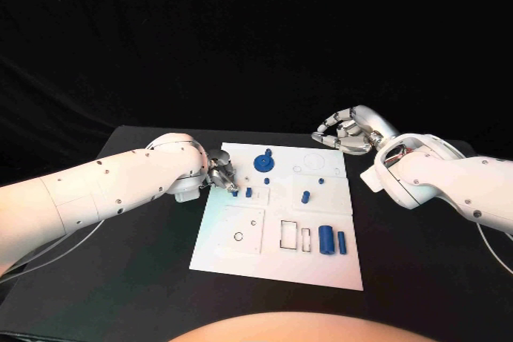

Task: Assemble the parts on the task board

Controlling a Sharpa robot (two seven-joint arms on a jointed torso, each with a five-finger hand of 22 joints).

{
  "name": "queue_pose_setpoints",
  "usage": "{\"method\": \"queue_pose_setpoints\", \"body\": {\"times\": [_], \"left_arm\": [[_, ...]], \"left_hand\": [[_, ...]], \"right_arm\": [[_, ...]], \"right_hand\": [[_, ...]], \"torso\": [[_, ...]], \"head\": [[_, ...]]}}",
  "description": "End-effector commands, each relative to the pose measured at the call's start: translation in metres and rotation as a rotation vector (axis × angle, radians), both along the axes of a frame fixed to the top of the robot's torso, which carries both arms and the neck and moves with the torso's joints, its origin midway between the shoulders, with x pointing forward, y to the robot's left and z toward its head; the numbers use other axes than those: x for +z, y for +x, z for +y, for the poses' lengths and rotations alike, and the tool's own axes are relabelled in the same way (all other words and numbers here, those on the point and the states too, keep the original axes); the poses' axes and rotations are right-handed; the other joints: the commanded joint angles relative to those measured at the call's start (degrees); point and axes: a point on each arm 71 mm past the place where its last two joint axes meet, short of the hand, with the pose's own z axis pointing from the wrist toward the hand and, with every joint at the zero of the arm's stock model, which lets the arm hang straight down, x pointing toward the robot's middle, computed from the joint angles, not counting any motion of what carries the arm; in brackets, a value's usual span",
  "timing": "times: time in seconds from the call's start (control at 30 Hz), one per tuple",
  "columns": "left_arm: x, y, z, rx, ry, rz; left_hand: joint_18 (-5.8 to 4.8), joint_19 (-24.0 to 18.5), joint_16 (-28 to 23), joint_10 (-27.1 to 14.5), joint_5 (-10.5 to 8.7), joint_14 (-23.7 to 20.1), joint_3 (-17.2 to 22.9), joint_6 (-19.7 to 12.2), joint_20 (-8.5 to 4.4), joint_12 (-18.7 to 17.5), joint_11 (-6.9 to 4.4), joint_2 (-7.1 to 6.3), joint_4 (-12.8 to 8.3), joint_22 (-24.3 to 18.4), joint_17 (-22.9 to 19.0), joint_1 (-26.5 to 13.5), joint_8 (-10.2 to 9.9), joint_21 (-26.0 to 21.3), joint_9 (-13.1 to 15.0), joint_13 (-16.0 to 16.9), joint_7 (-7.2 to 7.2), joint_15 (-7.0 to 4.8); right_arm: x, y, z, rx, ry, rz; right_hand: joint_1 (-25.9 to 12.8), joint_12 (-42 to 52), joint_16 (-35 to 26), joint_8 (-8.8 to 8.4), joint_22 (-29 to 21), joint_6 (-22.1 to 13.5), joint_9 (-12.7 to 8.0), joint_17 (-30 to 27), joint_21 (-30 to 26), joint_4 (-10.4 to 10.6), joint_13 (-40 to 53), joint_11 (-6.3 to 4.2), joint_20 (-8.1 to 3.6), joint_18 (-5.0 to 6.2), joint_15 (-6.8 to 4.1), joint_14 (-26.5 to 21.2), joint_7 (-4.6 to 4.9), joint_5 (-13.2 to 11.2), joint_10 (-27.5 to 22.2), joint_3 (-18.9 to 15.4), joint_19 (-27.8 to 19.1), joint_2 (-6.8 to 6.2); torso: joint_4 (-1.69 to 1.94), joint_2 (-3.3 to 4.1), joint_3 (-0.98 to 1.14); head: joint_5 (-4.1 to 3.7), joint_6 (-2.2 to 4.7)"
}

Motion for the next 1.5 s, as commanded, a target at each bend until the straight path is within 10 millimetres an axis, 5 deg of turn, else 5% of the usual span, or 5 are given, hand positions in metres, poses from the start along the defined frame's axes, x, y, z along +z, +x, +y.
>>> {"method": "queue_pose_setpoints", "body": {"times": [0.03, 0.5, 0.97, 1.27, 1.5], "left_arm": [[-0.006, -0.002, 0.004, 0.023, 0.007, 0.013], [-0.001, 0.001, 0.017, 0.090, -0.034, -0.024], [0.012, 0.003, 0.021, 0.157, -0.217, -0.086], [0.032, 0.003, 0.000, 0.045, -0.504, -0.284], [0.027, -0.007, -0.023, -0.206, -0.443, -0.454]], "left_hand": [[-0.49, 0.05, 0.29, 0.48, -0.74, 5.98, 6.11, -0.26, 0.07, -0.52, -0.45, 0.21, -6.46, 7.04, 14.97, -3.21, -0.26, 0.03, 0.42, -0.27, -1.13, -0.78], [-0.44, 0.01, -0.04, 0.07, -1.04, 5.80, -6.36, 1.31, -0.11, -0.70, -0.30, -0.45, 4.59, 6.79, 14.38, -10.89, -2.72, -0.27, -0.01, -0.19, -1.01, -0.76], [-0.28, -0.44, -0.39, -0.43, -1.06, 5.62, -12.23, 1.37, -0.19, -1.30, -0.23, 1.24, 5.25, 6.18, 13.77, -13.81, -3.69, -0.66, 0.21, -0.73, -0.96, -0.77], [7.14, -30.25, -23.44, -23.16, -0.63, -13.04, -10.23, -10.53, 4.14, -17.93, 5.50, 1.25, 0.08, -27.66, -16.58, 4.71, -8.19, -24.39, -1.42, -17.58, 5.20, 4.45], [6.68, -27.39, -24.65, -28.90, -1.27, -16.37, -8.37, -12.67, 5.60, -23.83, 7.12, -0.49, -1.87, -24.79, -19.61, 9.94, -9.93, -22.91, -3.93, -22.92, 6.31, 5.90]], "right_arm": [[0.001, 0.000, 0.001, 0.010, -0.004, -0.011], [0.001, 0.000, 0.000, 0.007, -0.004, -0.012], [0.001, 0.000, -0.001, 0.003, -0.003, -0.015], [0.001, 0.001, -0.004, -0.004, -0.004, -0.015], [0.000, 0.001, -0.004, -0.002, -0.003, -0.013]], "right_hand": [[-0.56, -0.09, -0.32, 0.05, 11.90, -0.06, -0.09, 7.67, -0.29, 0.00, -0.06, -0.30, -0.22, 0.47, -0.41, 4.49, -0.43, 0.20, 0.08, -0.01, 2.94, -0.06], [-0.57, -0.16, -0.35, 0.05, 11.84, -0.08, -0.10, 7.59, -0.38, 0.00, -0.14, -0.30, -0.22, 0.49, -0.41, 4.47, -0.42, 0.20, 0.00, -0.02, 2.88, -0.07], [-0.60, -0.22, -0.38, 0.04, 11.78, -0.15, -0.12, 7.52, -0.47, 0.00, -0.21, -0.29, -0.23, 0.51, -0.41, 4.45, -0.41, 0.20, -0.07, -0.03, 2.83, -0.10], [-0.62, -0.30, -0.45, 0.04, 11.65, -0.19, -0.13, 7.34, -0.66, 0.00, -0.30, -0.29, -0.23, 0.57, -0.41, 4.41, -0.41, 0.21, -0.15, -0.03, 2.70, -0.11], [-0.60, -0.52, -0.56, 0.04, 11.51, -0.21, -0.14, 7.07, -0.87, -0.01, -0.54, -0.29, -0.23, 0.63, -0.41, 4.35, -0.41, 0.22, -0.37, -0.02, 2.56, -0.11]], "torso": [[0.00, -0.04, -0.01], [-0.02, -0.03, 0.01], [-0.01, 0.00, 0.02], [0.02, 0.03, -0.06], [-0.11, 0.05, -0.08]], "head": [[-0.03, 0.20], [-0.06, 0.50], [-0.20, 0.75], [-0.61, 1.04], [-0.77, 1.25]]}}
